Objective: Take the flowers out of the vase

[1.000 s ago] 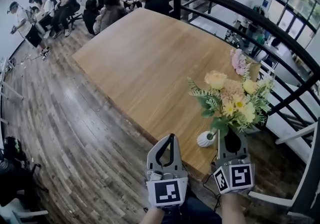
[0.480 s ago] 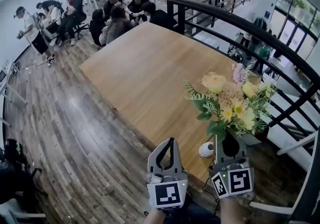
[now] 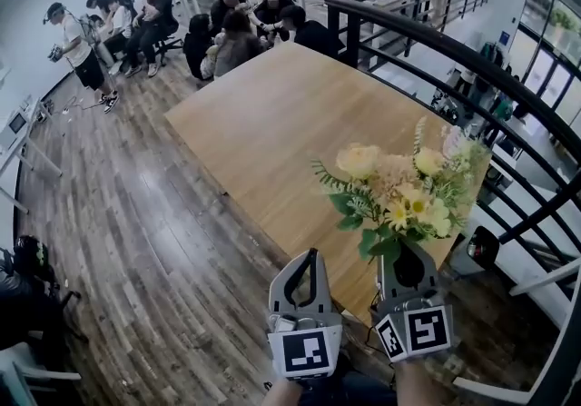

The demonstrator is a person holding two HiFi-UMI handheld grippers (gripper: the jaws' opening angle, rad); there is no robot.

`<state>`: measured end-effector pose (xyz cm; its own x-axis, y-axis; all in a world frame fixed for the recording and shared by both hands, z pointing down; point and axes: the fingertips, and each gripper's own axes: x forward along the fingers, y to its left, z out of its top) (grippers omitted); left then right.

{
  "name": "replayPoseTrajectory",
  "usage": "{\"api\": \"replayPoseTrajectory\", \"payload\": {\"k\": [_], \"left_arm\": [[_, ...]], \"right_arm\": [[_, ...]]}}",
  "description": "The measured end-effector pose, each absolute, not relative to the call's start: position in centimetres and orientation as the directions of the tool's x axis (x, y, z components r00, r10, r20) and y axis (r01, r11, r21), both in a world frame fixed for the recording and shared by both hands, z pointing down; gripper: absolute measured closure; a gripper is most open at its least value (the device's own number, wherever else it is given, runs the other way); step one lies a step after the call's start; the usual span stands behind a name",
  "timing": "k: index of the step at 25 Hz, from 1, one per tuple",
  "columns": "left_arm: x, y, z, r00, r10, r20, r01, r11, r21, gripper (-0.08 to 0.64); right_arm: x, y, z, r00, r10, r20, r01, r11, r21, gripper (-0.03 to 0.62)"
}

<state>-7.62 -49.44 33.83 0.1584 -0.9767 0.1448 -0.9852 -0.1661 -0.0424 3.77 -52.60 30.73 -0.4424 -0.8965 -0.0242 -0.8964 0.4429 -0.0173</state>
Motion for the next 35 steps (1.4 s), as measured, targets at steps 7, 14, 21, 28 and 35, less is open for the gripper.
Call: {"api": "replayPoseTrajectory", "payload": {"k": [7,14,21,28,35], "left_arm": [[-10.9,-50.2,35.5,0.120,-0.980,0.157,-0.992,-0.125,-0.022,0.528],[-10.5,-51.7,36.9,0.128,-0.976,0.179,-0.990,-0.136,-0.034,0.528],[-9.0,-52.4,37.7,0.147,-0.966,0.213,-0.987,-0.156,-0.026,0.528],[-9.8,-52.8,38.1,0.133,-0.964,0.229,-0.990,-0.140,-0.018,0.528],[-10.2,-52.7,38.8,0.127,-0.963,0.237,-0.991,-0.134,-0.012,0.528]], "right_arm": [[2.1,-53.9,33.6,-0.442,-0.897,0.016,-0.896,0.441,-0.054,0.565],[1.0,-54.7,34.6,-0.452,-0.891,0.040,-0.890,0.447,-0.085,0.565],[0.4,-54.8,36.4,-0.475,-0.876,0.082,-0.878,0.467,-0.102,0.565],[0.2,-55.2,37.3,-0.472,-0.875,0.106,-0.880,0.462,-0.110,0.565],[0.2,-55.0,38.0,-0.467,-0.877,0.114,-0.882,0.452,-0.129,0.566]]}}
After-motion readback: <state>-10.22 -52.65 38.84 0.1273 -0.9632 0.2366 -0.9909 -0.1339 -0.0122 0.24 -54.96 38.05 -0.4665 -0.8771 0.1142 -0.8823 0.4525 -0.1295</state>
